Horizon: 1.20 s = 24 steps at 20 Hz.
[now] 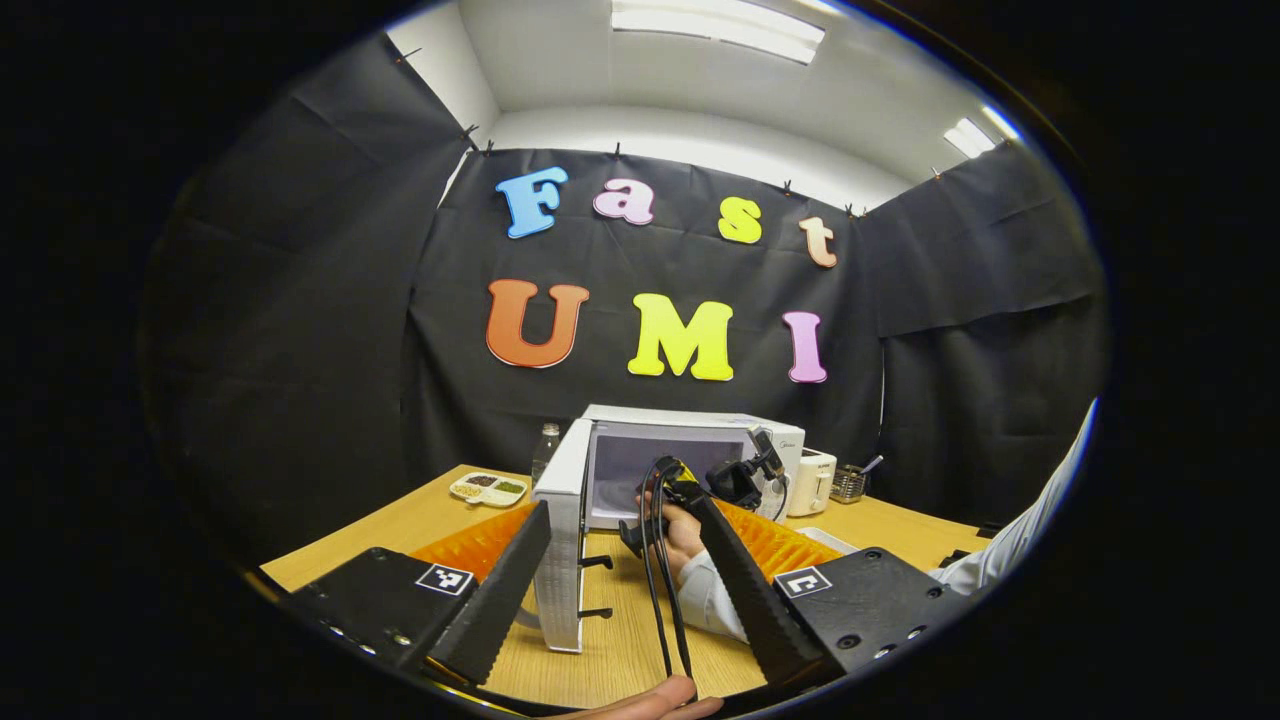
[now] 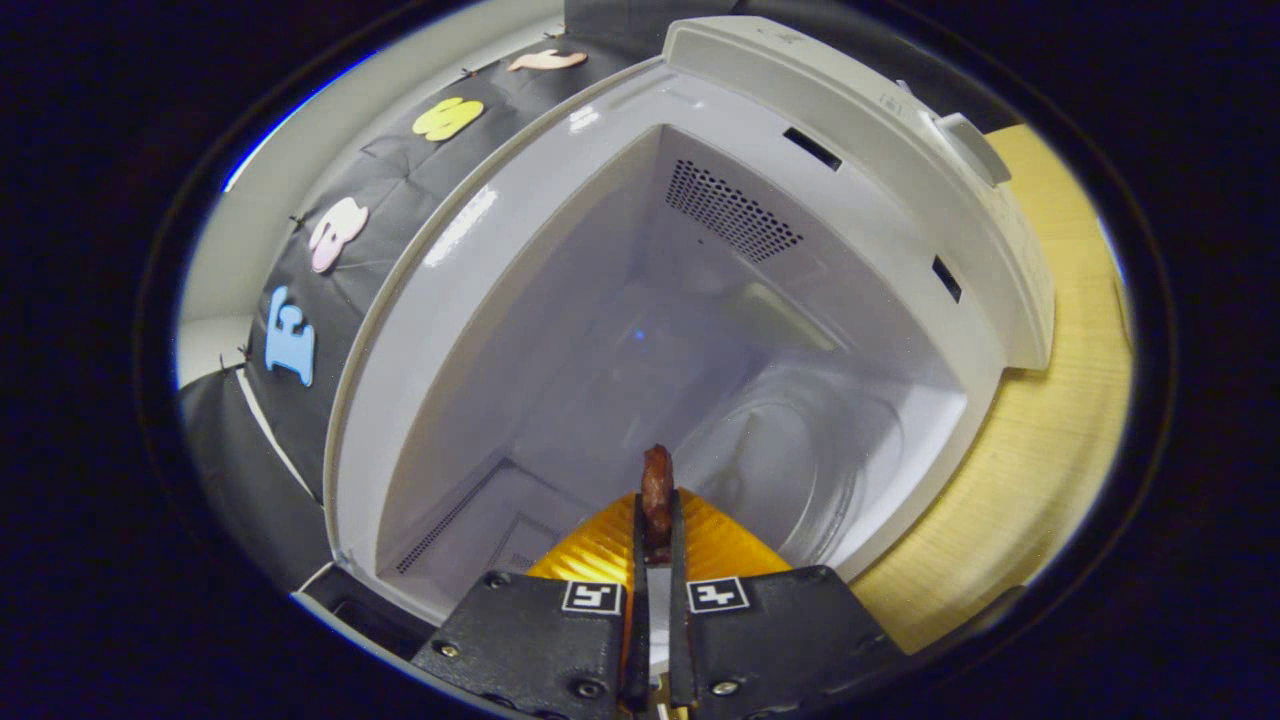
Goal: Open the microwave oven with the left hand, put the food in, and close the microwave oven.
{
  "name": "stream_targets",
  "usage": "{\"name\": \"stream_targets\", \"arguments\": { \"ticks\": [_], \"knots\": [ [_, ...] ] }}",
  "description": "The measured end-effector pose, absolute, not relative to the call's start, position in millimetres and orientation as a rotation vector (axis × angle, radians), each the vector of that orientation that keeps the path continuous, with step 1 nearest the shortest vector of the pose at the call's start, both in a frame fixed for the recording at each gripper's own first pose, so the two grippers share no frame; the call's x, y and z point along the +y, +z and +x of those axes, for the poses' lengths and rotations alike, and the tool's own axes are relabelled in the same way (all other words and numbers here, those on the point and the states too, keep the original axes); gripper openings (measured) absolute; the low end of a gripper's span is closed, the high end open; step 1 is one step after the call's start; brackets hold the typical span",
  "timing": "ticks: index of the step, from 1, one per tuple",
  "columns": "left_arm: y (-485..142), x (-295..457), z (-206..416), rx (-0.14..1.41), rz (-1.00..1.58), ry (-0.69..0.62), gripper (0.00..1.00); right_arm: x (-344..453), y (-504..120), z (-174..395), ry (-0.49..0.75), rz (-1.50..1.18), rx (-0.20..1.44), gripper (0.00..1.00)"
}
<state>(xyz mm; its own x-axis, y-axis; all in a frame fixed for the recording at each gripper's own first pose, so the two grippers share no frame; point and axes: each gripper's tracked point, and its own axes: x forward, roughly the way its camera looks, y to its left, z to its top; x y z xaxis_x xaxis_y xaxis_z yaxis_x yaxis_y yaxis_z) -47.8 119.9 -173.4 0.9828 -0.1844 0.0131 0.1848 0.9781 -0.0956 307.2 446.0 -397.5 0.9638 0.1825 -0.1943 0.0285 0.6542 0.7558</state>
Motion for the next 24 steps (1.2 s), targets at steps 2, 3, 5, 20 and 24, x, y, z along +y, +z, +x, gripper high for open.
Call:
{"name": "stream_targets", "arguments": {
  "ticks": [2, 3, 5, 20, 24],
  "knots": [
    [-176.5, 121.6, -47.9, 0.006, -0.114, -0.188, 0.94, 451.6, -396.6, 308.1, 0.083, 0.803, 0.245, 0.13],
    [-179.2, 122.4, -46.8, 0.016, -0.126, -0.189, 0.93, 453.4, -395.3, 308.0, 0.078, 0.776, 0.235, 0.13],
    [-184.6, 124.4, -46.1, 0.034, -0.149, -0.184, 0.93, 456.5, -394.0, 307.2, 0.08, 0.731, 0.227, 0.15],
    [-178.4, 138.4, -52.4, 0.022, -0.203, -0.16, 0.93, 426.5, -337.4, 284.7, 0.061, 0.359, 0.086, 1.0],
    [-170.9, 143.6, -60.2, 0.004, -0.187, -0.136, 0.93, 412.1, -338.8, 263.8, 0.099, 0.328, 0.171, 1.0]
  ]
}}
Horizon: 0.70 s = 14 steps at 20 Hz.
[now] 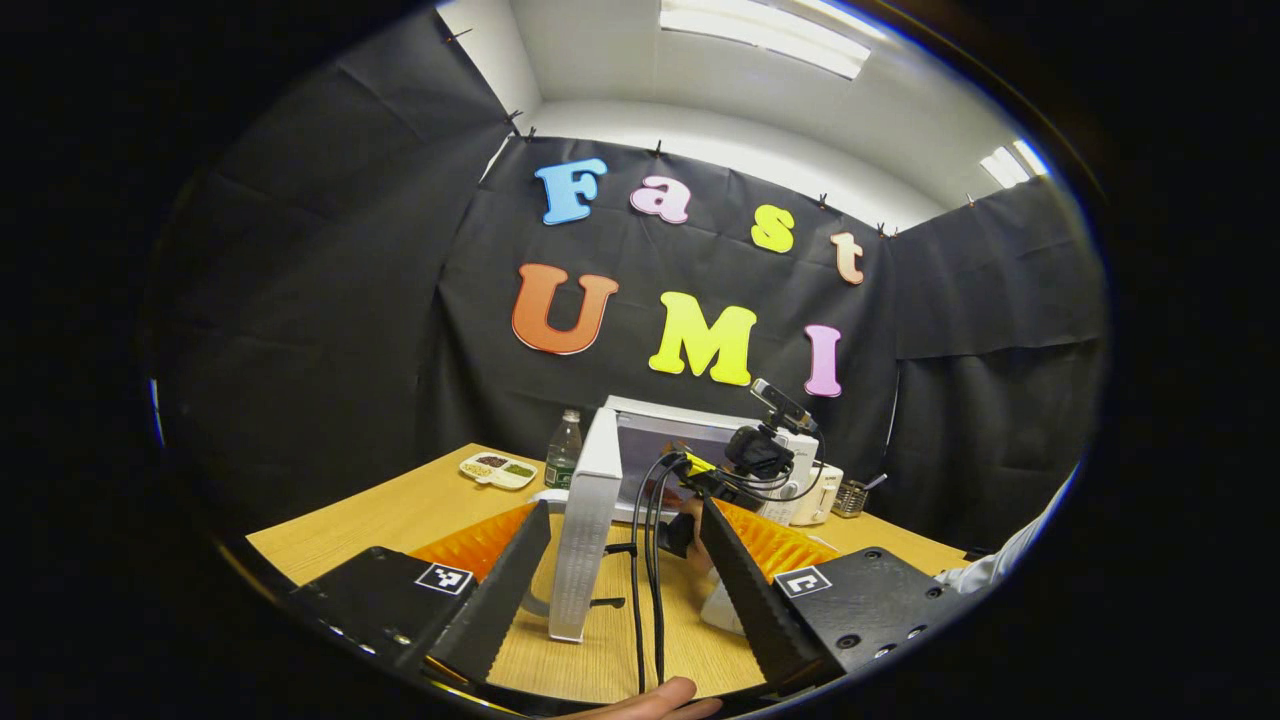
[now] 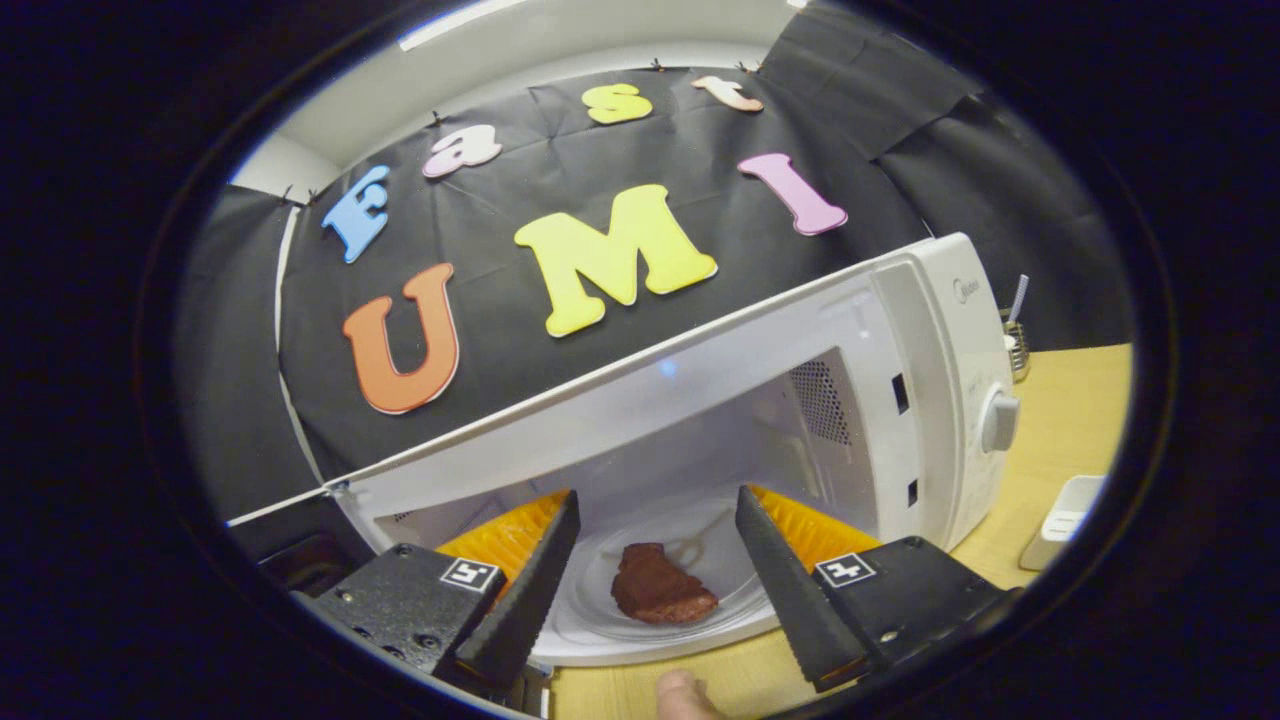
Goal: Open the microwave oven with the left hand, put the food in, and close the microwave oven.
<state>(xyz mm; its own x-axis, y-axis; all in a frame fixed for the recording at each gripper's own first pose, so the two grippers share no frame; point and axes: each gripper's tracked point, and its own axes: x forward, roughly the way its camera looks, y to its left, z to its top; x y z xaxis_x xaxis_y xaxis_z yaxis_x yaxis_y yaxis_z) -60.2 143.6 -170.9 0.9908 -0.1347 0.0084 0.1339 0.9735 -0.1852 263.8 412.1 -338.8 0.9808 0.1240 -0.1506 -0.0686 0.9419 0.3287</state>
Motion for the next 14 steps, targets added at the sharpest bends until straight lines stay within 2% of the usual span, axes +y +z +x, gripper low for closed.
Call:
{"name": "stream_targets", "arguments": {
  "ticks": [6, 7, 8, 9, 10, 11, 12, 13, 14],
  "knots": [
    [-169.6, 148.5, -61.8, 0.002, -0.116, -0.111, 0.93, 392.8, -323.0, 207.6, 0.25, 0.113, 0.19, 1.0],
    [-170.4, 147.9, -61.2, 0.002, -0.104, -0.114, 0.93, 386.1, -319.7, 196.8, 0.262, 0.086, 0.195, 0.89],
    [-169.8, 149.0, -61.3, -0.005, -0.093, -0.114, 0.93, 379.9, -315.7, 185.2, 0.276, 0.067, 0.202, 1.0],
    [-169.1, 151.7, -61.9, -0.009, -0.084, -0.107, 0.93, 375.2, -308.2, 171.9, 0.298, 0.053, 0.203, 0.89],
    [-170.4, 154.5, -62.1, -0.011, -0.074, -0.099, 0.93, 369.6, -298.7, 156.4, 0.321, 0.037, 0.198, 1.0],
    [-173.1, 160.1, -62.0, -0.015, -0.067, -0.082, 0.93, 360.3, -287.3, 143.1, 0.331, 0.017, 0.181, 1.0],
    [-175.8, 165.3, -61.2, -0.014, -0.064, -0.066, 0.93, 346.7, -275.1, 130.5, 0.327, -0.004, 0.16, 0.89],
    [-180.7, 167.9, -60.3, -0.011, -0.061, -0.056, 0.93, 333.0, -263.8, 118.3, 0.322, -0.025, 0.14, 1.0],
    [-185.2, 171.2, -59.0, -0.007, -0.057, -0.042, 0.93, 319.8, -253.8, 106.3, 0.311, -0.039, 0.12, 0.89]
  ]
}}
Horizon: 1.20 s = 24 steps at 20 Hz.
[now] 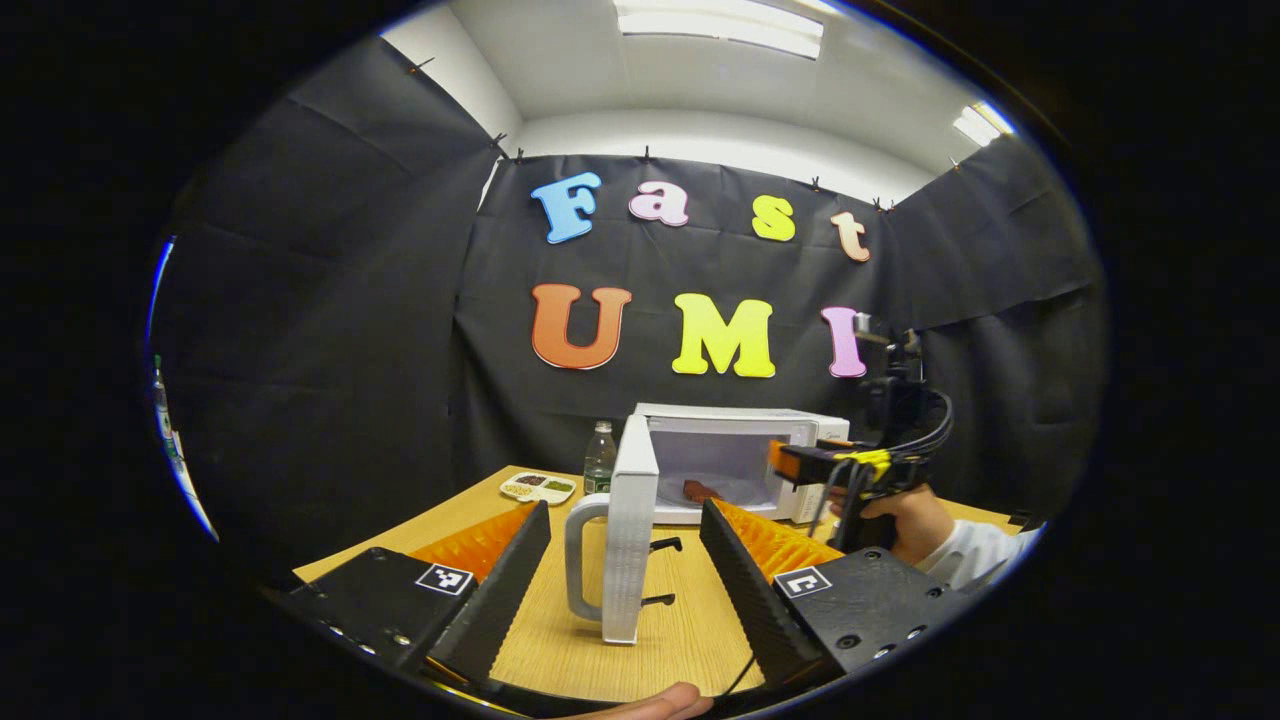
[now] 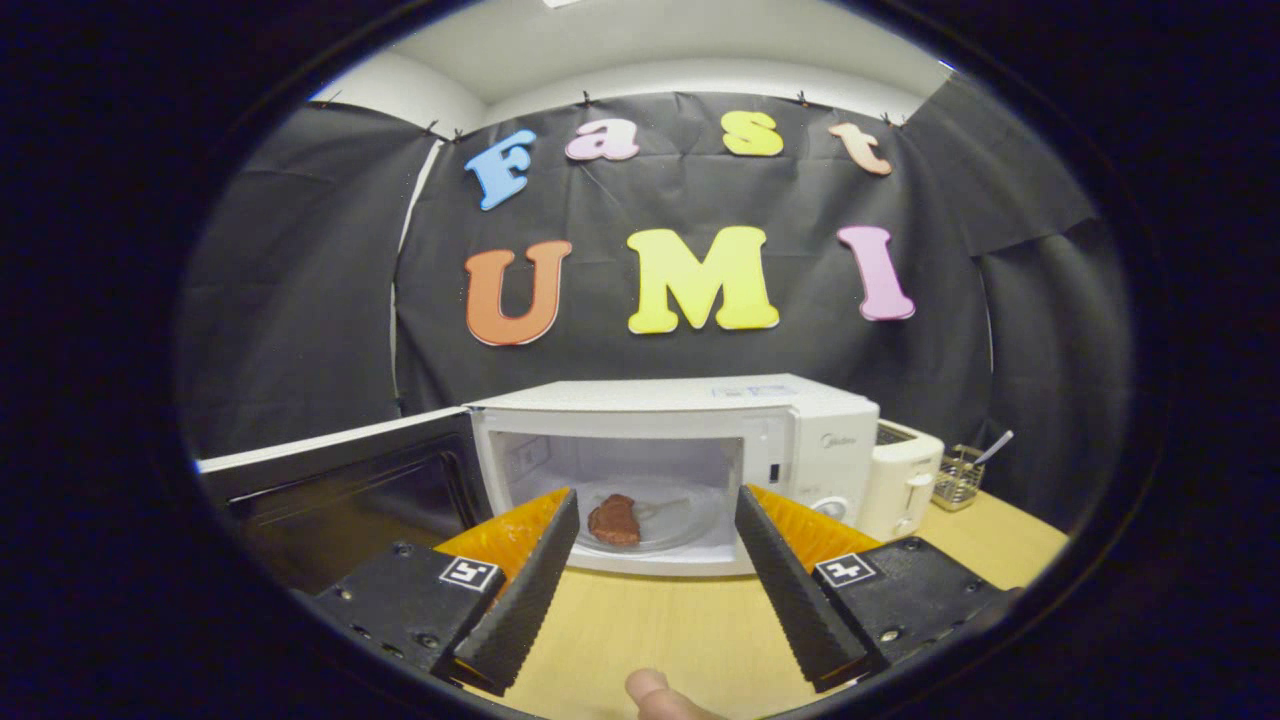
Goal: Open the microwave oven with the left hand, put the food in, and close the microwave oven.
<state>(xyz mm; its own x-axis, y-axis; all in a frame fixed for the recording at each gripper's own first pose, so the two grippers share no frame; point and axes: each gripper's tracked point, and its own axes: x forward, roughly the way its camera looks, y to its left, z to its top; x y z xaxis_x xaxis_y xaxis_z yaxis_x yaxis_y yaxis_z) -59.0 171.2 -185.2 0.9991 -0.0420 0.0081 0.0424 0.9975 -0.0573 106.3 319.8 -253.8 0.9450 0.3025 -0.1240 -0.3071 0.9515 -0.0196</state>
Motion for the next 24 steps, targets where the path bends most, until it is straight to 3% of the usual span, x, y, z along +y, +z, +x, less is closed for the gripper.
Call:
{"name": "stream_targets", "arguments": {
  "ticks": [1, 2, 3, 4, 6, 9, 12, 13, 14, 16, 18, 19, 20, 21, 22, 23, 24],
  "knots": [
    [-191.3, 179.4, -57.2, 0.003, -0.052, -0.017, 0.93, 306.9, -244.6, 94.9, 0.302, -0.054, 0.111, 0.89],
    [-196.7, 183.4, -56.7, 0.01, -0.048, -0.002, 0.81, 291.7, -239.6, 82.8, 0.283, -0.067, 0.11, 1.0],
    [-197.8, 183.7, -55.9, 0.01, -0.048, -0.003, 0.81, 276.9, -234.4, 72.1, 0.269, -0.077, 0.118, 1.0],
    [-199.1, 186.0, -55.8, 0.011, -0.047, 0.0, 0.93, 263.6, -229.2, 60.9, 0.261, -0.079, 0.128, 1.0],
    [-201.6, 192.7, -52.0, 0.006, -0.041, 0.013, 0.92, 243.1, -216.1, 37.8, 0.258, -0.08, 0.129, 1.0],
    [-206.3, 195.6, -44.7, 0.023, -0.035, -0.01, 0.79, 210.5, -192.5, 8.8, 0.25, -0.086, 0.104, 1.0],
    [-217.8, 212.1, -34.3, 0.053, -0.008, 0.019, 0.26, 188.4, -176.3, -16.9, 0.257, -0.091, 0.081, 1.0],
    [-220.7, 213.3, -30.6, 0.062, -0.004, 0.019, 0.32, 184.0, -171.3, -24.5, 0.267, -0.096, 0.074, 1.0],
    [-219.2, 218.6, -26.4, 0.052, 0.007, 0.048, 0.3, 179.8, -169.1, -31.6, 0.273, -0.102, 0.07, 1.0],
    [-227.5, 231.9, -14.0, 0.078, -0.03, 0.081, 0.01, 165.4, -160.9, -37.5, 0.249, -0.127, 0.046, 1.0],
    [-236.1, 226.6, -6.5, 0.096, -0.038, 0.055, 0.0, 157.5, -156.3, -41.9, 0.233, -0.149, 0.027, 1.0],
    [-238.8, 229.7, 0.7, 0.1, -0.03, 0.058, 0.14, 154.3, -154.8, -44.8, 0.229, -0.155, 0.022, 1.0],
    [-246.4, 231.5, 7.4, 0.121, -0.03, 0.054, 0.0, 154.0, -153.5, -47.5, 0.234, -0.158, 0.014, 1.0],
    [-252.2, 231.9, 13.4, 0.136, -0.03, 0.049, 0.0, 154.4, -151.7, -48.6, 0.24, -0.157, 0.007, 1.0],
    [-257.6, 231.5, 19.0, 0.154, -0.029, 0.047, 0.14, 153.9, -152.9, -48.3, 0.243, -0.158, 0.004, 0.9],
    [-262.2, 230.0, 24.5, 0.169, -0.028, 0.043, 0.0, 153.8, -154.2, -47.4, 0.246, -0.163, 0.007, 0.91],
    [-265.6, 230.5, 28.9, 0.177, -0.029, 0.043, 0.0, 152.4, -157.3, -46.9, 0.249, -0.166, 0.013, 1.0]
  ]
}}
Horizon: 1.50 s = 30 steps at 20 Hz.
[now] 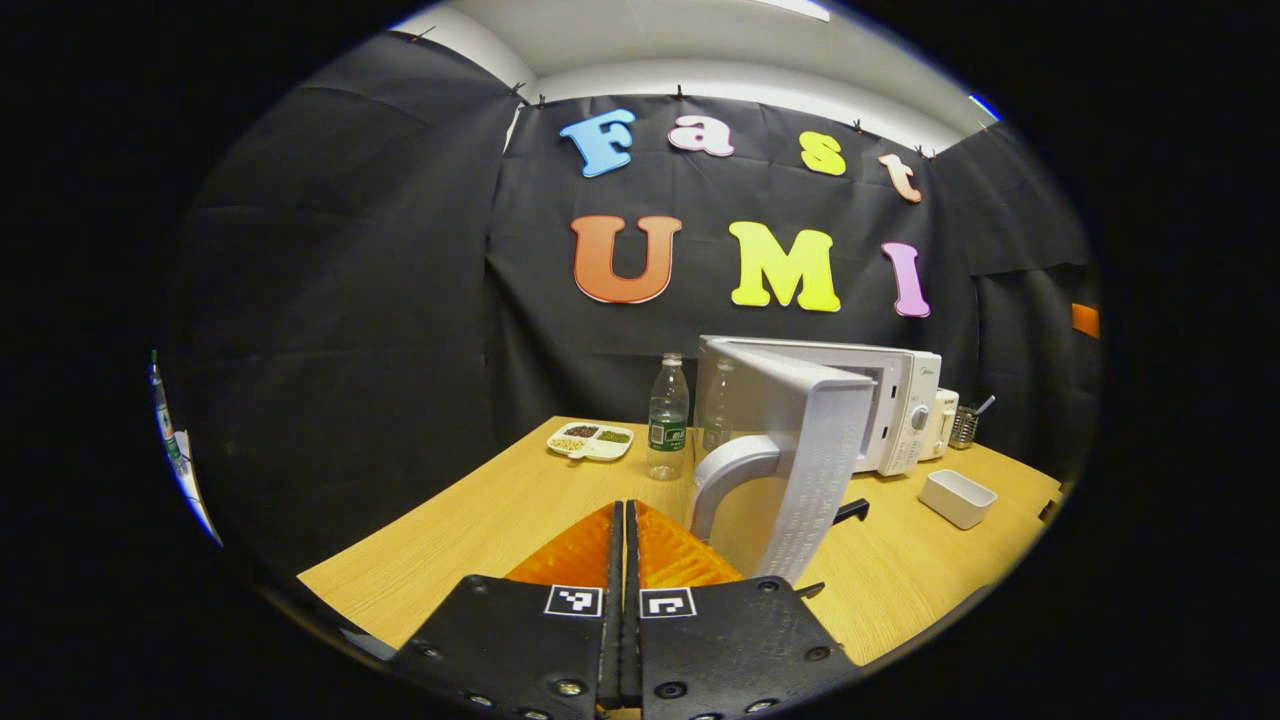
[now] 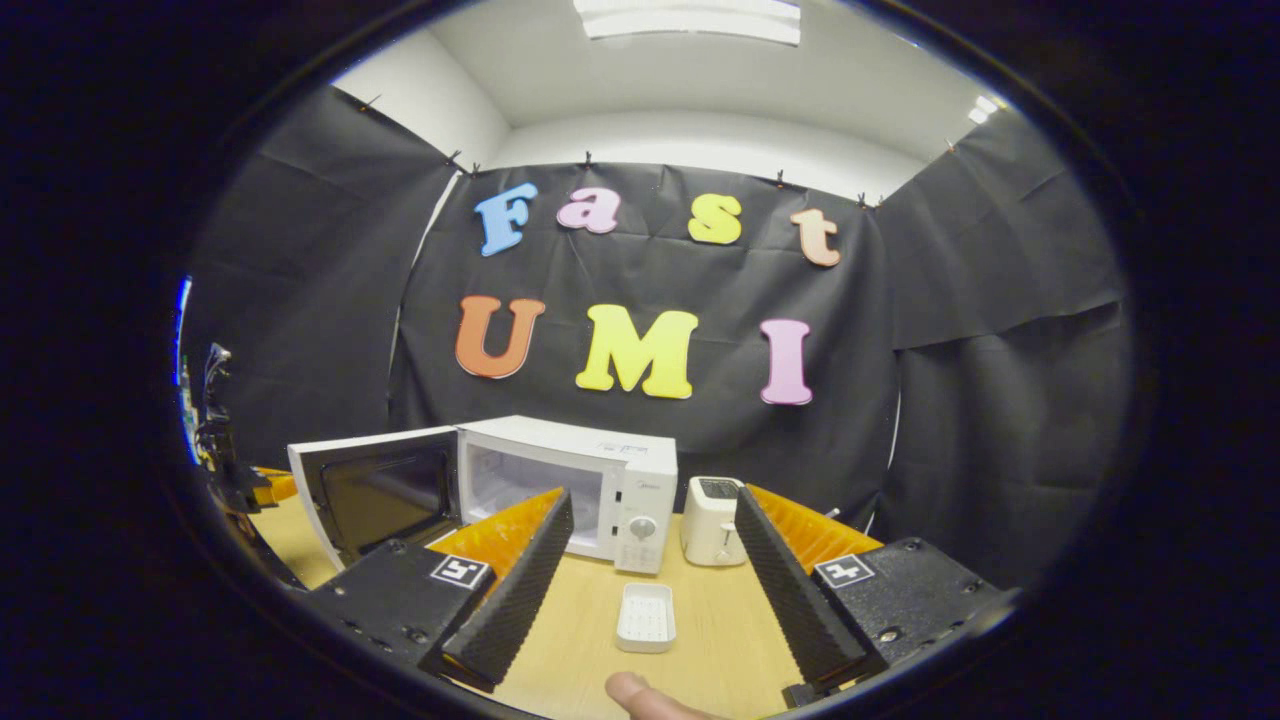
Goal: Open the microwave oven with the left hand, put the food in, and close the microwave oven.
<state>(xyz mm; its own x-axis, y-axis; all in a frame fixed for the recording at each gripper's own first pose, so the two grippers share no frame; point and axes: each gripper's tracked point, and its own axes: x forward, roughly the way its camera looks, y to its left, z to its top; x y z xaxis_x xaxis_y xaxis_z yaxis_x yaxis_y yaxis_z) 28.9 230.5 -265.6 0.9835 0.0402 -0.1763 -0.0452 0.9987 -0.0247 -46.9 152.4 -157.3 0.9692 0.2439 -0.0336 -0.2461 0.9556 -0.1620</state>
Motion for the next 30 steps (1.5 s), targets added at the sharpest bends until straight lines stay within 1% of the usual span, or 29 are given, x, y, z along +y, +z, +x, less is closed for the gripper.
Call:
{"name": "stream_targets", "arguments": {
  "ticks": [3, 8, 12, 19, 20, 22, 23, 30],
  "knots": [
    [-269.1, 223.9, 34.2, 0.183, -0.054, 0.03, 0.0, 145.5, -159.4, -44.1, 0.24, -0.157, 0.02, 1.0],
    [-271.9, 188.1, 33.6, 0.18, -0.076, -0.029, 0.0, 131.6, -166.6, -40.1, 0.222, -0.147, 0.04, 1.0],
    [-272.9, 141.1, 41.0, 0.163, -0.103, -0.105, 0.0, 123.2, -171.0, -40.7, 0.22, -0.134, 0.054, 1.0],
    [-276.3, 77.6, 66.7, 0.165, -0.114, -0.176, 0.0, 88.5, -171.2, -35.2, 0.176, -0.107, 0.07, 1.0],
    [-275.5, 68.4, 68.4, 0.165, -0.107, -0.191, 0.0, 83.4, -169.8, -33.9, 0.17, -0.103, 0.071, 0.95],
    [-274.3, 51.0, 78.5, 0.164, -0.091, -0.213, 0.0, 70.6, -164.5, -30.2, 0.158, -0.099, 0.064, 0.94],
    [-273.4, 43.5, 84.9, 0.163, -0.084, -0.223, 0.0, 63.6, -162.6, -27.0, 0.145, -0.092, 0.061, 1.0],
    [-271.2, -8.7, 129.7, 0.167, -0.106, -0.287, 0.0, 38.8, -149.4, 0.0, 0.136, -0.06, 0.043, 1.0]
  ]
}}
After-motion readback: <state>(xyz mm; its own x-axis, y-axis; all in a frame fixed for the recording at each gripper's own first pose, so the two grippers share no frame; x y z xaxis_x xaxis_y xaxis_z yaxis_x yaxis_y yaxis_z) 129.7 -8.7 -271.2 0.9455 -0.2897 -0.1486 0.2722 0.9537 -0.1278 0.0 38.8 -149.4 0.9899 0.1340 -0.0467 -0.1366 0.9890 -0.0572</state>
